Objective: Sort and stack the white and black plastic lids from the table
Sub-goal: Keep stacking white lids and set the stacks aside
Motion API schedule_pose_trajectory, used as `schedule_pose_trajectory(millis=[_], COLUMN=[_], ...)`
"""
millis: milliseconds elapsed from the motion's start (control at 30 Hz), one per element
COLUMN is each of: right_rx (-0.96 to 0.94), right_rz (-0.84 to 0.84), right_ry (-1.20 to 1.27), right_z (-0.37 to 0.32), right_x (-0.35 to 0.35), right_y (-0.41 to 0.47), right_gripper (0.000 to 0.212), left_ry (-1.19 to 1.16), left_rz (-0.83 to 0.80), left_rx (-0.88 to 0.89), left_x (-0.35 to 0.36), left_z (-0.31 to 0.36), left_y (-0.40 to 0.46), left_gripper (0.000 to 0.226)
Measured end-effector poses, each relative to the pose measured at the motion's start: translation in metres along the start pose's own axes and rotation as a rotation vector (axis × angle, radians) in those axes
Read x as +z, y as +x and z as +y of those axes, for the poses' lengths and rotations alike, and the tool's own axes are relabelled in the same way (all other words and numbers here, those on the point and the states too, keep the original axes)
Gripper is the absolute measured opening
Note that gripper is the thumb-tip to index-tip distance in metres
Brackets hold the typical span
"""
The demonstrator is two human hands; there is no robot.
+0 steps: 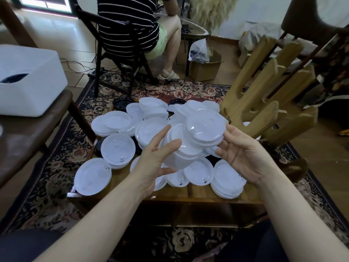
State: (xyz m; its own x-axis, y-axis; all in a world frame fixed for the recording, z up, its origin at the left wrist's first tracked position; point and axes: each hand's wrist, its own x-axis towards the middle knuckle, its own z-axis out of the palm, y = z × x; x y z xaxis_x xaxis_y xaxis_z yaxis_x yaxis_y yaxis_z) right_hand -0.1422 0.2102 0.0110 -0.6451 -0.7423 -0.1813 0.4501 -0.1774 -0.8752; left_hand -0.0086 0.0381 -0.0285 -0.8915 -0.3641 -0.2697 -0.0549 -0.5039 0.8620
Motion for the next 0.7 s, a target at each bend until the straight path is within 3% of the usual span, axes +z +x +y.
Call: schedule_pose_trajectory(millis=[167,367,533,700], right_rx=[0.042,-0.053,-0.081,-0.135], right_rz=[-0.026,0.028,0.101,0.102], right_ry=[-0.145,-0.518,-0.814,-0.938], right_z=[0.002,0.007,0.014,0.021], right_x=[0.003,0.003,0.008,0.012], right_y=[0.001,0.0,-0.001,-0.001], right_gripper=[0.068,0.053,0.09,0.087], left_ry=[0.008,0.02,0.043,0.052], left_rz=[-0.009,-0.018,-0.034,-0.038], left_rx=[-0.002,-0.013,-0.03,-0.043], left_x=[-0.001,-0.001,-0.002,-0.001], left_z=[0.001,0.001,0.001,0.0], left_y=[0.0,-0.001,-0.001,0.0], left_gripper=[0.069,0.065,0.064,0.063])
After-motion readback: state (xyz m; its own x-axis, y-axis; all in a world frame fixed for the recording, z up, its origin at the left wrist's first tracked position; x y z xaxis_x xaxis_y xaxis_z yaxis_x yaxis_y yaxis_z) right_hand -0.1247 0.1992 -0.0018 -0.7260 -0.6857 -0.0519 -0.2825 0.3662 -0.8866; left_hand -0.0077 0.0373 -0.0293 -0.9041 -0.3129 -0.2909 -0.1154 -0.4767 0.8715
